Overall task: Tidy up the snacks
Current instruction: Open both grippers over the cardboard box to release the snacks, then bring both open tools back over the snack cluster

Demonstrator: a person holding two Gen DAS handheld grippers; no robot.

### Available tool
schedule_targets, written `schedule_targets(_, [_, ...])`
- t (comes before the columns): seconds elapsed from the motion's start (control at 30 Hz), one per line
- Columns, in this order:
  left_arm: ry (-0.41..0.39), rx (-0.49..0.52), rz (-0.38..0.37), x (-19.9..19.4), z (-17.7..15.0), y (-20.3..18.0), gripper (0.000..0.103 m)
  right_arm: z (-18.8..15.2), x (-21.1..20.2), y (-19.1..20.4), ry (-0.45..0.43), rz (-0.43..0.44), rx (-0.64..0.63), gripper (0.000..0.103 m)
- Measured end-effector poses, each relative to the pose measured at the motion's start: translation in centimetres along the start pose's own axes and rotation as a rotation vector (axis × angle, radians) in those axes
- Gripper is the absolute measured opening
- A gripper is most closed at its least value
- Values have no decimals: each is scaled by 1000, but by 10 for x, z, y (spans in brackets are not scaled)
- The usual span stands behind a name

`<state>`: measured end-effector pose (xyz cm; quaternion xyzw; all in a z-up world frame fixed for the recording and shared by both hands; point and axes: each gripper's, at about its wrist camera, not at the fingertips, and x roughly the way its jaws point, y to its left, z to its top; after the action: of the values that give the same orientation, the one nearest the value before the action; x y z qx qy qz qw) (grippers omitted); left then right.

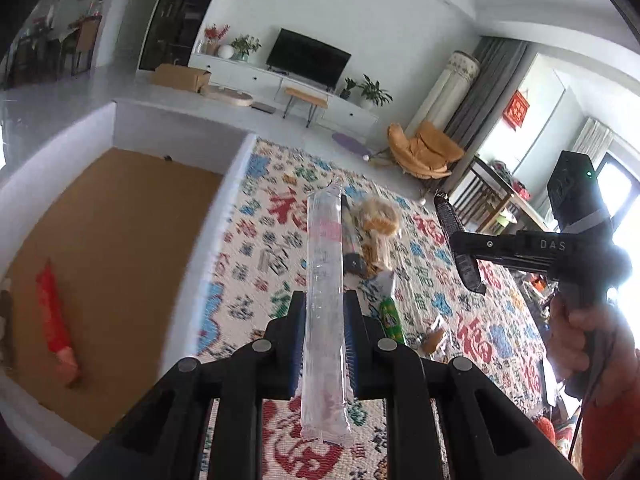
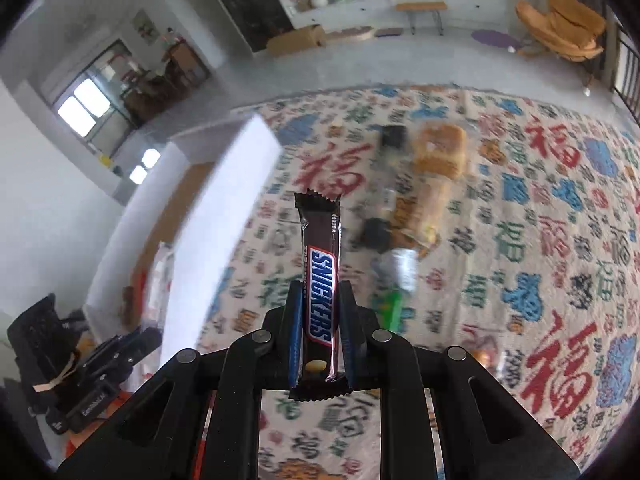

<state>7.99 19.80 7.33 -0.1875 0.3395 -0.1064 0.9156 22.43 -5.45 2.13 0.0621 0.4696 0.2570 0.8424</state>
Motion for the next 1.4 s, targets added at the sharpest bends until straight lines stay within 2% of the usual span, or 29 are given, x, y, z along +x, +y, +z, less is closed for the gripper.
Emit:
schedule_targets(0.07, [-39, -2, 69, -24, 17, 23, 18, 9, 3, 47, -10, 79, -55, 17])
schedule_targets(0.17, [-70, -26, 219, -45, 32, 65, 18, 16, 17, 120, -2, 190, -130, 17])
schedule_targets(0.23, [-61, -31, 316, -50, 35, 95, 19, 18, 31, 163, -8, 223, -180, 18])
schedule_targets(0.27, [-59, -35, 392, -52, 36, 111, 22, 19, 39, 181, -17, 238, -195, 22])
schedule_targets(0.3, [-62, -38, 444, -52, 34, 123, 33, 19, 47, 194, -27, 256, -200, 23])
schedule_targets(0.33, [-60, -42, 485, -53, 31, 135, 42, 20, 54, 204, -36, 276, -197, 39])
schedule_targets(0.37, [-55, -55, 525, -55, 27, 147, 63, 21, 58, 207, -43, 281, -189, 60])
schedule_targets(0.4, [-58, -70, 549, -56, 23, 154, 70, 22, 59, 206, -62, 274, -176, 64])
schedule_targets(0.43, [-71, -85, 554, -61, 16, 158, 70, 20, 56, 203, -87, 262, -163, 64])
schedule_targets(0.53, [-102, -117, 511, -65, 3, 156, 79, 11, 50, 176, -151, 203, -171, 67])
schedule_targets(0.63, [-100, -86, 429, -53, -3, 125, 79, -13, 53, 124, -168, 67, -200, 69])
schedule_targets(0.73, [-93, -10, 309, -34, -4, 74, 79, -49, 62, 54, -110, -118, -230, 69])
schedule_targets(0.83, [-73, 73, 169, -19, -6, 20, 85, -93, 53, -17, -79, -277, -244, 69])
schedule_targets(0.9, [-47, 134, 81, -1, -12, -14, 91, -121, 38, -57, -61, -327, -225, 69])
schedule_targets(0.97, [1, 194, 21, 25, -22, -44, 93, -144, 28, -86, -27, -329, -192, 69])
schedule_targets(1.03, [64, 252, 22, 56, -35, -66, 93, -156, 30, -104, 26, -317, -182, 69])
schedule_targets(1.1, [116, 294, 37, 80, -51, -80, 93, -153, 40, -117, 78, -325, -178, 70])
schedule_targets(1.13, [143, 304, 43, 90, -58, -85, 93, -147, 41, -123, 45, -328, -169, 72])
schedule_targets(1.2, [193, 308, 49, 106, -74, -90, 93, -125, 49, -143, 12, -390, -88, 71])
schedule_targets(1.3, [229, 315, 94, 121, -85, -88, 93, -95, 50, -174, -56, -465, 42, 70])
schedule_targets(1.4, [218, 311, 132, 132, -84, -77, 93, -92, 32, -189, -100, -446, 120, 72])
